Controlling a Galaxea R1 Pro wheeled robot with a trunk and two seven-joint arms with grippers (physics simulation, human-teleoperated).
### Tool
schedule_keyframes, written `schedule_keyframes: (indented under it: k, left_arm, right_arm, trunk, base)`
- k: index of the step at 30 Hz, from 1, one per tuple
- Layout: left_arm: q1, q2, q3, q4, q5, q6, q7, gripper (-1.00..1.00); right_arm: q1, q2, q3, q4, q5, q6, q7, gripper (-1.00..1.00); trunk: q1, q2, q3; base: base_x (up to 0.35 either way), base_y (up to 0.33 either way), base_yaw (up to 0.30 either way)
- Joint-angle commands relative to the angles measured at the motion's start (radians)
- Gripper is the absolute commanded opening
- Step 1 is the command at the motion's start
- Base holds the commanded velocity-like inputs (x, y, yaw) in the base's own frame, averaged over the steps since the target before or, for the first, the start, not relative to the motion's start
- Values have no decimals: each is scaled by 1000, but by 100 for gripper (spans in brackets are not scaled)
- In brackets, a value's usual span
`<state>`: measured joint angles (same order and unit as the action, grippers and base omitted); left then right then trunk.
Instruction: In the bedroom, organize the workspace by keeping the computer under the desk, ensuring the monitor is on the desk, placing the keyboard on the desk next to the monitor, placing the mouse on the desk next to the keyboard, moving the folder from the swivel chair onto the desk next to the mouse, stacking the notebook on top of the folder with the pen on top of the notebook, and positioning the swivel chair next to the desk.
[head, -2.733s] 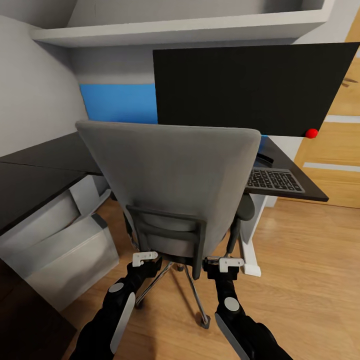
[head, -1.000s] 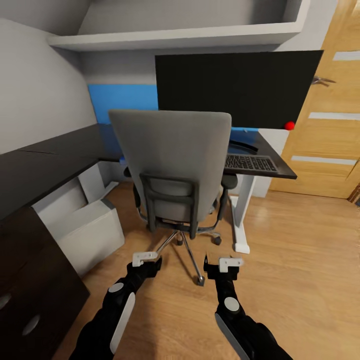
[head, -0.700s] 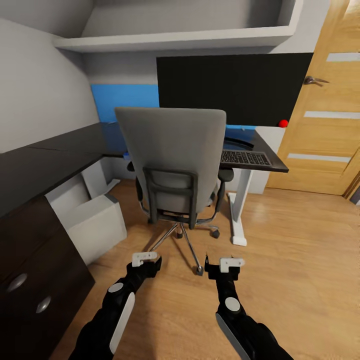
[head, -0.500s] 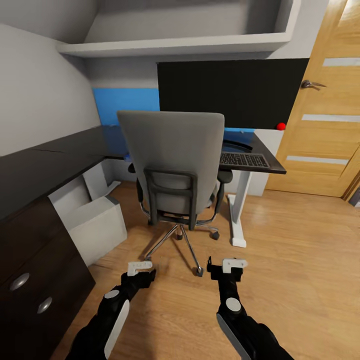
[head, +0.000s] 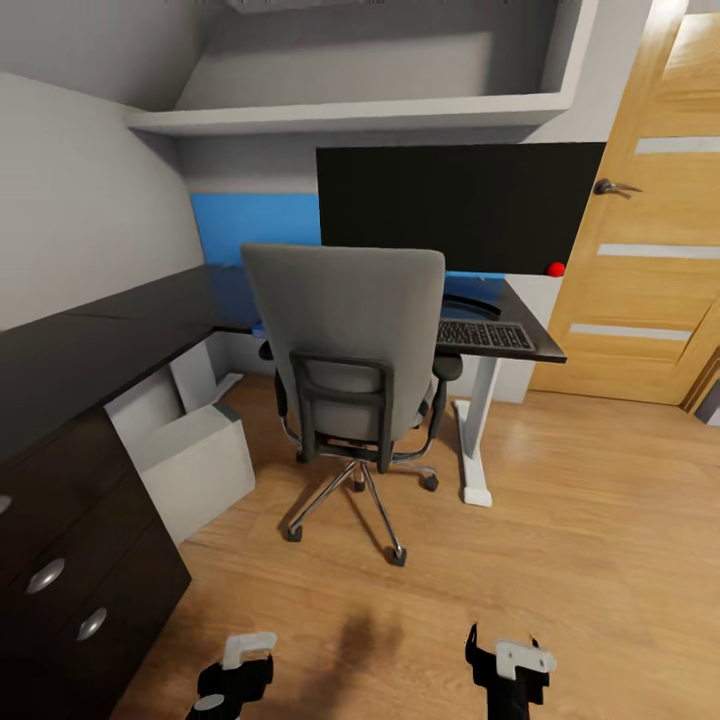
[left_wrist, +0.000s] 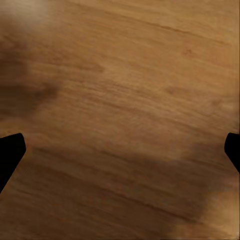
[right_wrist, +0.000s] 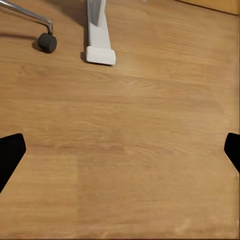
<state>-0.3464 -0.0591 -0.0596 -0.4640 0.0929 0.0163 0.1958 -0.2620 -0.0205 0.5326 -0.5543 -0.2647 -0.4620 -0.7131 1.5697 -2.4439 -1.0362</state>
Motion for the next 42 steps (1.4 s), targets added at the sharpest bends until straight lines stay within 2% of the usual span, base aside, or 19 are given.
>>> schedule_keyframes:
  k: [1,6,11,17,35,38,42]
  left_arm:
    - [0,1,-6,12,10,-4,8,100]
    - [0,8,-5,80,10,-41,11,100]
    - [0,12,-5,106,10,-50,10,100]
    - [0,12,-8,157,9,-54,8,100]
    - [0,12,-11,179,7,-53,6,100]
    - [0,13,-12,208,6,-55,5,100]
    - [0,16,-12,254,6,-79,5,100]
  right_arm:
    - [-1,-1,9,12,-9,-16,-4,100]
    - [0,3,14,97,-5,-87,-1,100]
    - [0,2,12,127,-5,-114,0,100]
    - [0,0,9,146,-5,-127,1,100]
    - [0,-1,10,188,-4,-130,5,100]
    - [0,-2,9,190,-4,-130,38,100]
    - [0,-4,8,195,-4,-130,126,100]
  trunk:
    - [-4,7,2]
    - [-23,42,18]
    - [-42,77,34]
    - [-65,119,53]
    - [-134,245,109]
    - [-146,266,118]
    - [-161,294,131]
  base:
    - [0,0,0]
    - [0,0,0]
    - [0,0,0]
    - [0,0,0]
    - [0,0,0]
    - [0,0,0]
    - [0,0,0]
